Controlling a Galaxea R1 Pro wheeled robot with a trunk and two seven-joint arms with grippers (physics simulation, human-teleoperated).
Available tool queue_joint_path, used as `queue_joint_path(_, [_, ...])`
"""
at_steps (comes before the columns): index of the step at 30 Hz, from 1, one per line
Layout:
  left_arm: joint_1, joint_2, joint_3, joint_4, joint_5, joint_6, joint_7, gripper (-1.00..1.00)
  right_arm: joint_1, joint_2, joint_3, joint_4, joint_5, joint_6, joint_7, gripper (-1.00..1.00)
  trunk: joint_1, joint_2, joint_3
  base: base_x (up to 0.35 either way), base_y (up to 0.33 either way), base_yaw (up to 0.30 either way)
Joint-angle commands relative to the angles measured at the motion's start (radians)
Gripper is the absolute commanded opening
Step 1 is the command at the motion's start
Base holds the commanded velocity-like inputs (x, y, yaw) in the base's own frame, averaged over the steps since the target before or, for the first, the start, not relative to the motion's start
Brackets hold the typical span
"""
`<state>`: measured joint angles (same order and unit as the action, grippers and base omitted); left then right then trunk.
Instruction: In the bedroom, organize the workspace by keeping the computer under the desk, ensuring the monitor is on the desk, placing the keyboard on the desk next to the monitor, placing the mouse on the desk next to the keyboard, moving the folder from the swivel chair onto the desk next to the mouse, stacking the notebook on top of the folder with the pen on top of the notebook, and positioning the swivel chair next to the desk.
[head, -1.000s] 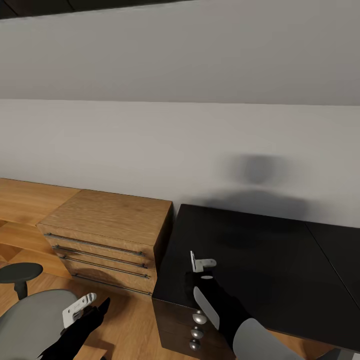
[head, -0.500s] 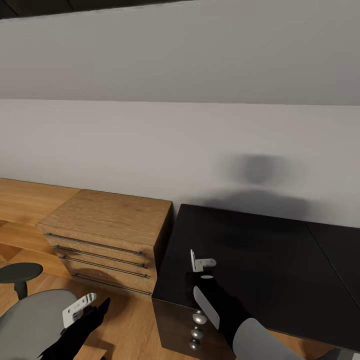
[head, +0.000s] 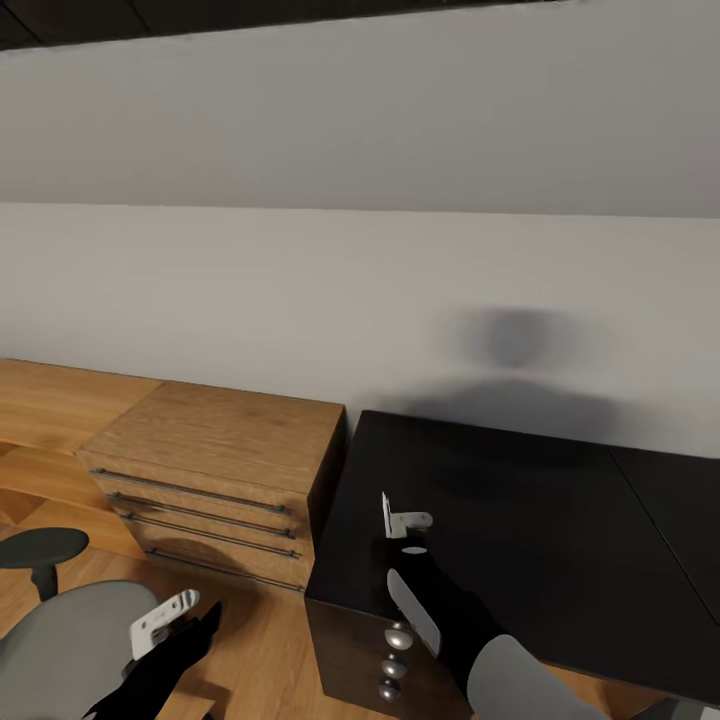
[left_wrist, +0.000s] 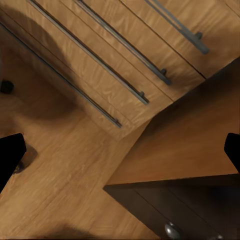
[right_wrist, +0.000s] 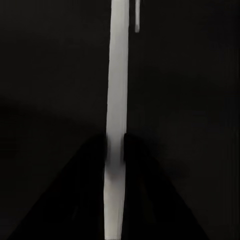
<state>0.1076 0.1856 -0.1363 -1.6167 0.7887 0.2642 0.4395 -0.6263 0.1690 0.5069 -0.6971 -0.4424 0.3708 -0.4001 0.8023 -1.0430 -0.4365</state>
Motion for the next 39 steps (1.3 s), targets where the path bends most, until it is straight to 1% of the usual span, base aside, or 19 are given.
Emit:
queue_joint_path(1, [0.0,0.001,-0.003,-0.002,0.007,0.001,0.02,1.0,-0.001,-0.003,0.005,-0.01,-0.011,0.002,-0.009,-1.0,-0.004,0.007,0.002,0.0,0.0,0.0])
queue_joint_path(4, [0.0,0.0,-0.008,-0.002,0.006,0.001,0.055,1.0,0.001,-0.023,0.005,-0.057,-0.011,0.002,-0.011,-1.0,-0.015,0.028,0.012,-0.013,0.0,0.0])
queue_joint_path(7, [0.0,0.0,-0.017,-0.002,0.006,0.001,0.068,1.0,0.003,-0.042,0.005,-0.111,-0.011,0.003,-0.013,-1.0,-0.027,0.049,0.021,-0.165,0.0,0.0])
queue_joint_path(9, [0.0,0.001,-0.021,-0.002,0.005,0.001,0.072,1.0,0.007,-0.072,0.003,-0.18,-0.013,0.004,-0.014,-1.0,-0.034,0.063,0.027,-0.283,0.0,0.0])
queue_joint_path(10, [0.0,0.001,-0.022,-0.002,0.005,0.001,0.073,1.0,0.009,-0.086,0.002,-0.208,-0.019,0.004,-0.014,-1.0,-0.038,0.07,0.03,-0.31,0.0,0.0])
queue_joint_path(13, [0.0,0.0,-0.023,-0.002,0.005,0.001,0.073,1.0,0.011,-0.1,-0.002,-0.234,-0.04,0.005,-0.014,-1.0,-0.05,0.091,0.04,-0.32,0.0,0.0])
queue_joint_path(14, [0.0,0.0,-0.024,-0.002,0.005,0.001,0.074,1.0,0.012,-0.106,-0.009,-0.245,-0.06,0.005,-0.014,-1.0,-0.054,0.098,0.043,-0.328,0.0,0.0])
queue_joint_path(17, [0.0,0.0,-0.026,-0.002,0.006,0.002,0.074,1.0,0.013,-0.117,-0.027,-0.256,-0.094,0.005,-0.015,-1.0,-0.065,0.119,0.052,-0.332,0.0,0.0])
queue_joint_path(19, [0.0,0.0,-0.027,-0.002,0.006,0.003,0.074,1.0,0.014,-0.123,-0.037,-0.259,-0.104,0.005,-0.014,-1.0,-0.073,0.133,0.059,-0.335,0.0,0.0])
queue_joint_path(20, [0.0,0.0,-0.028,-0.002,0.006,0.004,0.074,1.0,0.014,-0.128,-0.052,-0.264,-0.11,0.004,-0.014,-1.0,-0.077,0.14,0.062,-0.336,0.0,0.0])
queue_joint_path(21, [0.0,0.0,-0.029,-0.002,0.006,0.005,0.074,1.0,0.014,-0.134,-0.084,-0.274,-0.117,0.003,-0.014,-1.0,-0.08,0.147,0.065,-0.309,0.0,0.0])
queue_joint_path(24, [0.0,0.0,-0.034,-0.001,0.006,0.006,0.075,1.0,0.014,-0.137,-0.108,-0.281,-0.121,0.001,-0.014,-1.0,-0.092,0.168,0.074,-0.221,0.0,0.0])
queue_joint_path(29, [0.0,0.0,-0.053,0.0,0.006,0.007,0.077,1.0,0.014,-0.138,-0.113,-0.283,-0.122,0.0,-0.014,-1.0,-0.111,0.203,0.09,-0.088,0.0,0.0])
queue_joint_path(30, [0.0,0.0,-0.067,0.001,0.005,0.007,0.079,1.0,0.014,-0.139,-0.116,-0.283,-0.122,-0.001,-0.015,-1.0,-0.115,0.21,0.093,-0.012,0.0,0.0])
queue_joint_path(32, [0.0,0.0,-0.069,0.001,0.005,0.007,0.08,1.0,0.014,-0.139,-0.117,-0.283,-0.122,-0.001,-0.014,-1.0,-0.123,0.224,0.099,-0.009,0.0,0.0])
queue_joint_path(33, [0.0,0.0,-0.089,0.002,0.004,0.007,0.082,1.0,0.016,-0.14,-0.191,-0.282,-0.122,-0.001,-0.014,-1.0,-0.126,0.231,0.103,-0.001,0.0,-0.242])
queue_joint_path(35, [0.0,0.0,-0.098,0.002,0.004,0.007,0.082,1.0,0.016,-0.14,-0.211,-0.282,-0.122,-0.001,-0.014,-1.0,-0.134,0.245,0.11,0.0,0.0,-0.257])
queue_joint_path(36, [0.0,0.0,-0.106,0.004,0.004,0.007,0.082,1.0,0.016,-0.14,-0.235,-0.282,-0.123,-0.001,-0.014,-1.0,-0.134,0.245,0.11,0.0,0.0,-0.275])
queue_joint_path(39, [0.0,0.0,-0.107,0.006,0.004,0.007,0.082,1.0,0.016,-0.14,-0.263,-0.281,-0.123,-0.001,-0.014,-1.0,-0.134,0.245,0.112,0.0,0.0,-0.278])
